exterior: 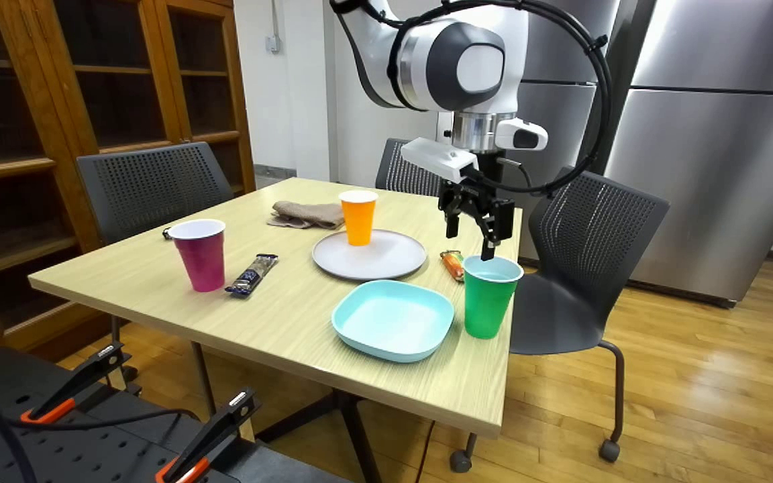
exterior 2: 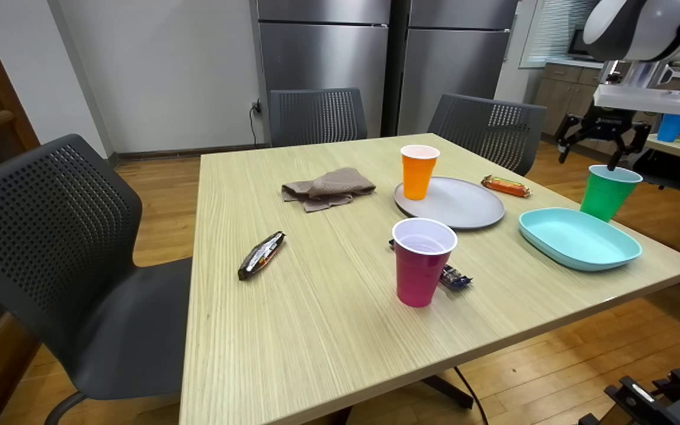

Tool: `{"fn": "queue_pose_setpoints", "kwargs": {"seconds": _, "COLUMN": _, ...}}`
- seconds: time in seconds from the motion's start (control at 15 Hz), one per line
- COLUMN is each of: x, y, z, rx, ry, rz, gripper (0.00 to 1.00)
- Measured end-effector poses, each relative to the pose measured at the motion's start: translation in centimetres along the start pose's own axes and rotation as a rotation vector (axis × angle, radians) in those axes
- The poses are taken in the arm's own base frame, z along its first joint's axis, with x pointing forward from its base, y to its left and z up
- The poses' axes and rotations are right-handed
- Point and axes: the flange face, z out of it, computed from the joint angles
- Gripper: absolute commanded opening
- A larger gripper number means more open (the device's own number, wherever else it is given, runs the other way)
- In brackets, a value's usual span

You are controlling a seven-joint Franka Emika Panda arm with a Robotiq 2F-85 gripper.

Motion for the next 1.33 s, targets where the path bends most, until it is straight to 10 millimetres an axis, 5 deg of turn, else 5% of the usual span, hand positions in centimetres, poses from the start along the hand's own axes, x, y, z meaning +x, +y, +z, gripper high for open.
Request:
{"fn": "queue_pose_setpoints", "kwargs": {"seconds": 0.4, "x": -0.2, "y": 0.2, "z": 1.3, "rx": -0.009, "ry": -0.019, "rz": 0.000, "gripper": 0.97}}
{"fn": "queue_pose_setpoints", "kwargs": {"seconds": 0.47, "x": -0.2, "y": 0.2, "z": 1.4, "rx": -0.010, "ry": -0.020, "rz": 0.000, "gripper": 0.74}}
{"fn": "queue_pose_setpoints", "kwargs": {"seconds": 0.6, "x": -0.2, "y": 0.2, "z": 1.4, "rx": -0.010, "ry": -0.020, "rz": 0.001, "gripper": 0.71}}
{"fn": "queue_pose_setpoints", "kwargs": {"seconds": 1.2, "x": -0.2, "y": 0.3, "z": 1.4, "rx": -0.010, "ry": -0.020, "rz": 0.002, "gripper": 0.02}}
{"fn": "queue_pose_setpoints", "kwargs": {"seconds": 1.33, "x": -0.2, "y": 0.3, "z": 1.4, "rx": -0.010, "ry": -0.020, "rz": 0.002, "gripper": 0.00}}
